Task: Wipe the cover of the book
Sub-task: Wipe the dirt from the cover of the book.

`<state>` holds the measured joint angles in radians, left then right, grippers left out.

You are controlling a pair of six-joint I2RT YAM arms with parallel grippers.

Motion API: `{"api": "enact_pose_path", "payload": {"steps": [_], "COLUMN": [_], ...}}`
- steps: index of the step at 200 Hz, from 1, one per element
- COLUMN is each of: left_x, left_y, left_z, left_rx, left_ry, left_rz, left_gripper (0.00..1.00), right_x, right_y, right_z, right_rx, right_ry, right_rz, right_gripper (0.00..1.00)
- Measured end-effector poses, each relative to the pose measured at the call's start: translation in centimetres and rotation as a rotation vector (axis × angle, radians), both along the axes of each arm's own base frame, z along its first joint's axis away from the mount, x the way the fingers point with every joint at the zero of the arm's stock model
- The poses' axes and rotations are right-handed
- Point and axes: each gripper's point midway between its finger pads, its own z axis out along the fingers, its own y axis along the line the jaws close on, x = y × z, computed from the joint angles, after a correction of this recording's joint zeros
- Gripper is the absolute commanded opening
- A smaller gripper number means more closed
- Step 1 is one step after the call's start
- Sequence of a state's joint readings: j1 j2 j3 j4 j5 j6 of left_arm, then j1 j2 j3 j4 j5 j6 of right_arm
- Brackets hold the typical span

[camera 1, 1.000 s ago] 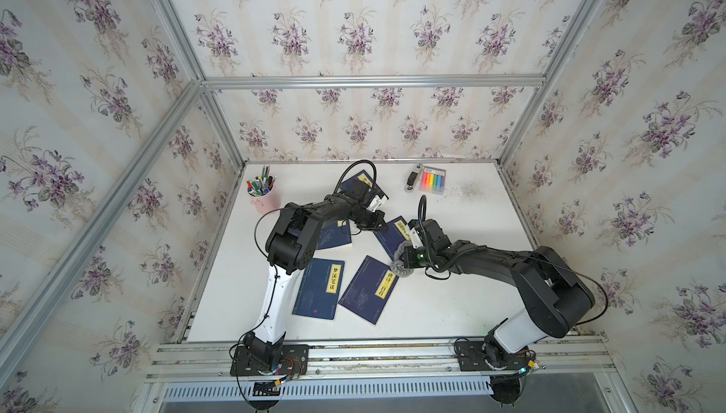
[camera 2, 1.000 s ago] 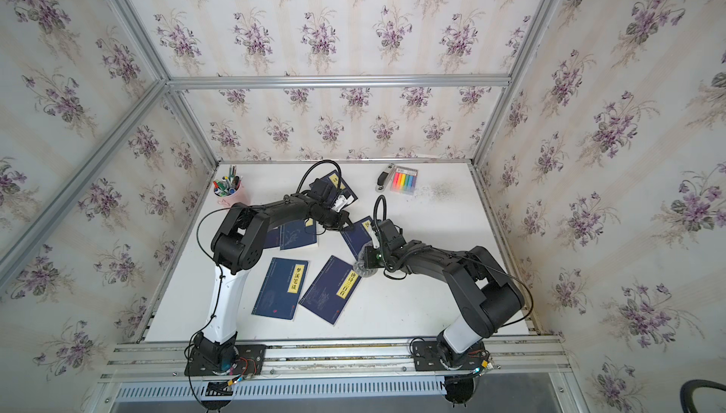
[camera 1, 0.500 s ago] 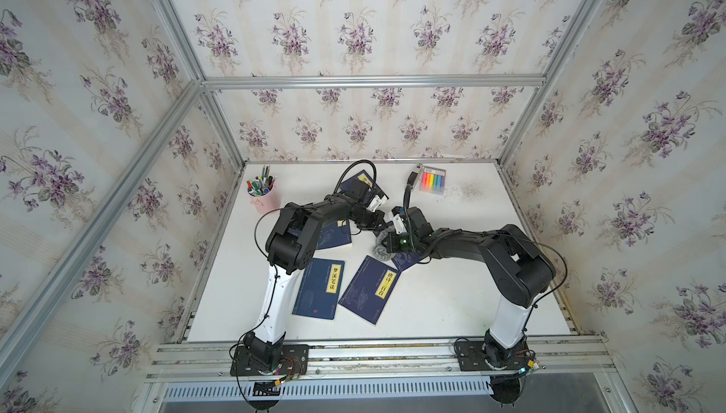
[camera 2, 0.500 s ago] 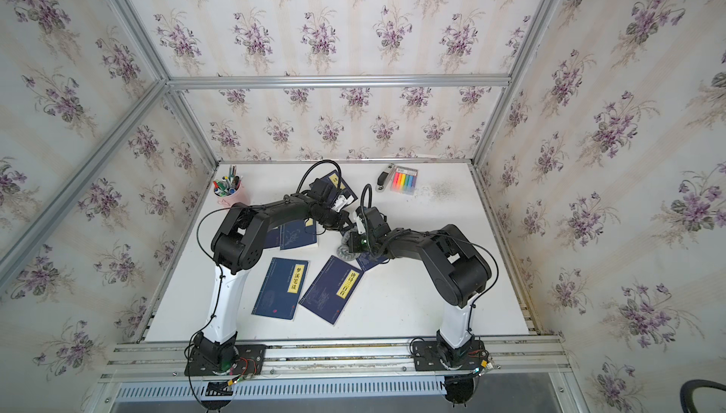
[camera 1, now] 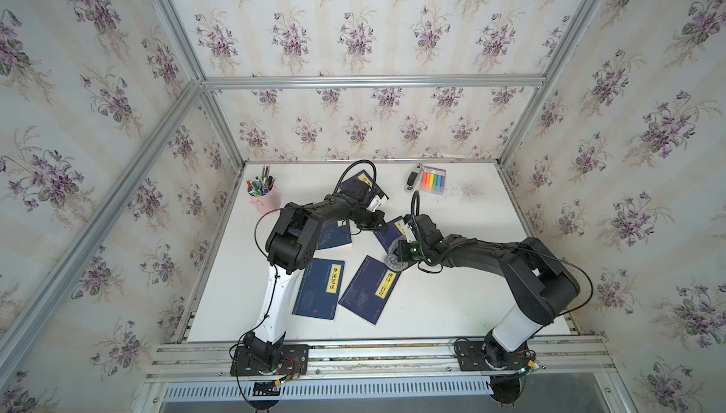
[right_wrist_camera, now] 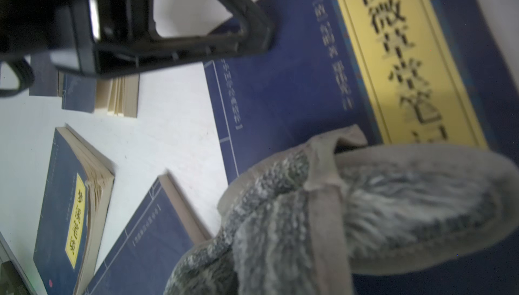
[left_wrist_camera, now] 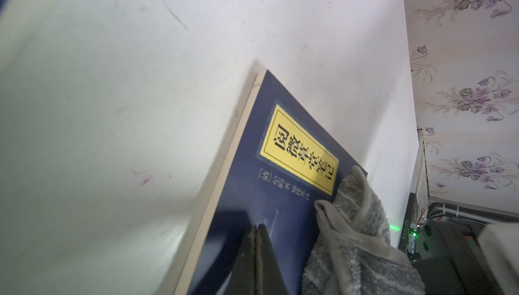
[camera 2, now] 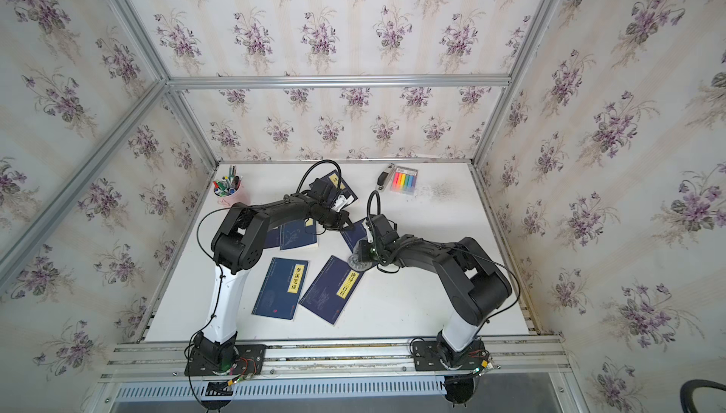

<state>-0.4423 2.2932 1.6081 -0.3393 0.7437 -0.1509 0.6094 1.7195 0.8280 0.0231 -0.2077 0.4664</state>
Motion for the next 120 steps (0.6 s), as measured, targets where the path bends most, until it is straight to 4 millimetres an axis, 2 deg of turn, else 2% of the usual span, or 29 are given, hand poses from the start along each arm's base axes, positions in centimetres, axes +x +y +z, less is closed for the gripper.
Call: {"api": "enact_pose_path", "payload": {"steps": [24,47,95,120], "left_x": [0.0,0.0,-0.1,-0.6], "left_y": [0.0,0.0,0.1,1.0], "left_z": [0.0,0.0,0.3,0.5], "left_rx": [0.0,0.0,-0.011,0.013], "left_ry": [0.0,-0.001,-0.033,-0.052], "left_rz": [0.0,0.0,0.002,0.02], "left_gripper": [0.0,0.0,0.0,0.0], "right_x": [2.3,3.5,3.5,3.3], "right_y": [1.7,2.3,1.9,1.2], "right_z": [0.0,-0.1,-0.1,0.0], "right_rx": [0.026,0.044,0.064,0.061], "right_ry": [-0.023,-0.037,-0.053,-0.052], "right_rz": [0.004,0.001,-0.008,-0.02], "right_gripper": [0.0,0.0,0.0,0.0]}}
